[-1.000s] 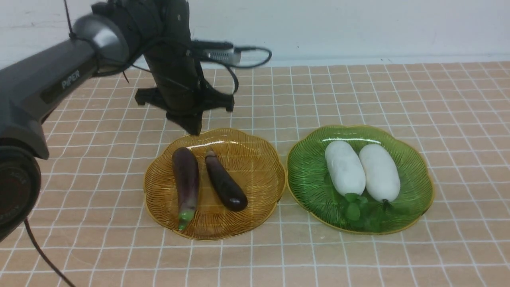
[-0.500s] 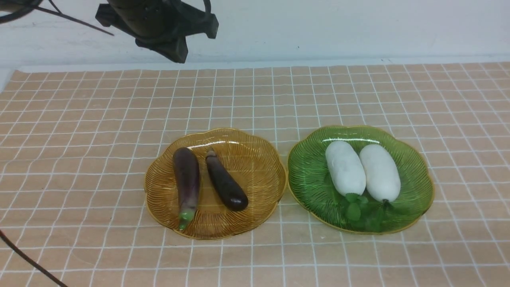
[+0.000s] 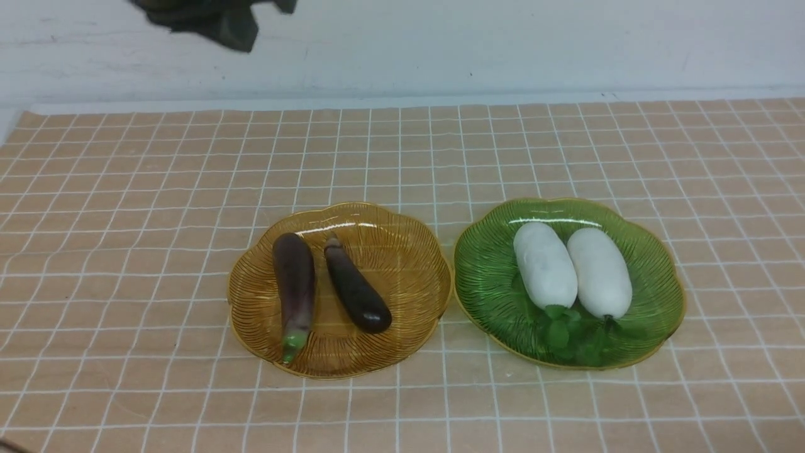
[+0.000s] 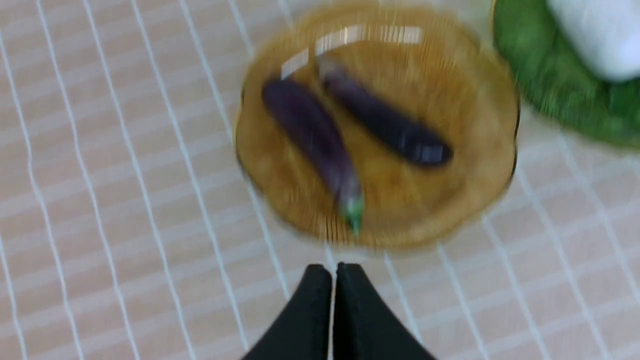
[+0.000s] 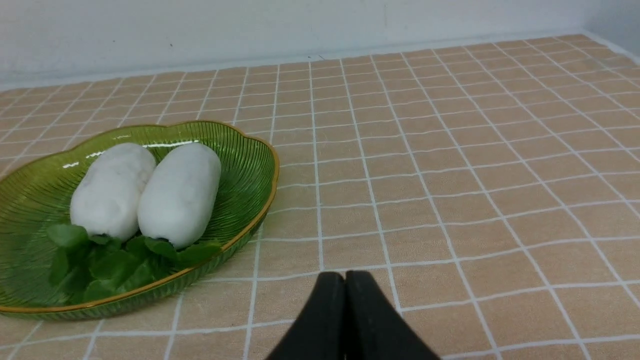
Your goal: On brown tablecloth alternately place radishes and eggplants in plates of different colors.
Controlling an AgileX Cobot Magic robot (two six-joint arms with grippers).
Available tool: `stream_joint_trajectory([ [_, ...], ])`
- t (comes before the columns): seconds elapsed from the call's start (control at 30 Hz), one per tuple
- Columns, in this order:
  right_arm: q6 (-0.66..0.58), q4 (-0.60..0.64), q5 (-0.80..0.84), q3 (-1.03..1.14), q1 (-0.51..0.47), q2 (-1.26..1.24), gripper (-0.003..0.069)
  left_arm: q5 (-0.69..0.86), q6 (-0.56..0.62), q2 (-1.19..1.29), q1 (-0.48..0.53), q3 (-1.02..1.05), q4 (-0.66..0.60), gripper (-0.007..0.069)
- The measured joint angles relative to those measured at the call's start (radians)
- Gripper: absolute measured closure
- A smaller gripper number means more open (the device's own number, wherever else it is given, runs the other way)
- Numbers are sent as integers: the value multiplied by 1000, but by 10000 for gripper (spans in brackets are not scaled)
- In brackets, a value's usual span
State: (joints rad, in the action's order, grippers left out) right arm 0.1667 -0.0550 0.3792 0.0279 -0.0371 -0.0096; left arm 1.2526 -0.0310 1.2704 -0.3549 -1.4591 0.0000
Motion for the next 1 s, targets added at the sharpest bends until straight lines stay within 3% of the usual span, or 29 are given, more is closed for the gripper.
stream_joint_trajectory([
  [0.07, 3, 0, 0, 0, 0, 0, 674, -31, -21, -115, 0, 164, 0, 628],
  [0.17, 3, 0, 1, 0, 0, 0, 674, -228, -35, -318, 0, 481, -24, 628],
  [0.3, 3, 0, 1, 0, 0, 0, 674, -523, -50, -491, 0, 750, -46, 628],
  [0.47, 3, 0, 1, 0, 0, 0, 674, -713, -59, -616, 0, 926, -64, 628],
  [1.0, 4, 0, 1, 0, 0, 0, 674, -793, -38, -775, 0, 1150, -20, 628],
])
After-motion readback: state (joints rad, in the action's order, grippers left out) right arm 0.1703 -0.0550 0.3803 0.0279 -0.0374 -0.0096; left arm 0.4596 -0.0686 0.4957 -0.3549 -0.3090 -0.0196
